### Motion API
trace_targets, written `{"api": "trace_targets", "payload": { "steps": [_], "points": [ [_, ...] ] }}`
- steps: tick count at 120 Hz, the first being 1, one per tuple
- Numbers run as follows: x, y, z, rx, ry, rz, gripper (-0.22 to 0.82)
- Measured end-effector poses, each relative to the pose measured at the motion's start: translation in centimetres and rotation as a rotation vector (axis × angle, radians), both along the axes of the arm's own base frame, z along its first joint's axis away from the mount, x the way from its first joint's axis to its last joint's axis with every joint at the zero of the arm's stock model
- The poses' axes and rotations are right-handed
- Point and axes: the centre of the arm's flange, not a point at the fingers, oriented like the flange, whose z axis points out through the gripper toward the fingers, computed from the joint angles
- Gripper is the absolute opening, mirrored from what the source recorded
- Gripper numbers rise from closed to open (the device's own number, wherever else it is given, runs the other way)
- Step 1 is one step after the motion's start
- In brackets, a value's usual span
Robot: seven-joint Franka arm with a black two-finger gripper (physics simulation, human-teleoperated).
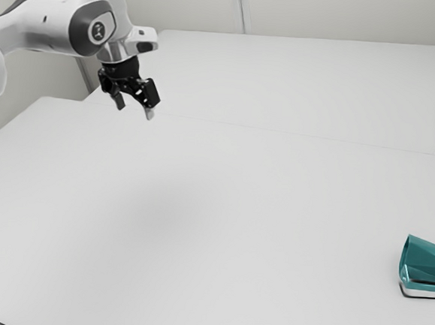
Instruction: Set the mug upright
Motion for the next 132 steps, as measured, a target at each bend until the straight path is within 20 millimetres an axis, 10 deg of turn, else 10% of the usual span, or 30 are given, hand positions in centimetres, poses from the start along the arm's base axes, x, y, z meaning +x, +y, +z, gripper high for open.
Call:
{"api": "trace_targets", "payload": {
  "steps": [51, 132],
  "points": [
    [-6.8, -1.3, 3.6, -0.154, -0.047, 0.038, 0.60],
    [-7.3, -17.1, -10.7, -0.596, 0.227, 0.000, 0.60]
  ]
}}
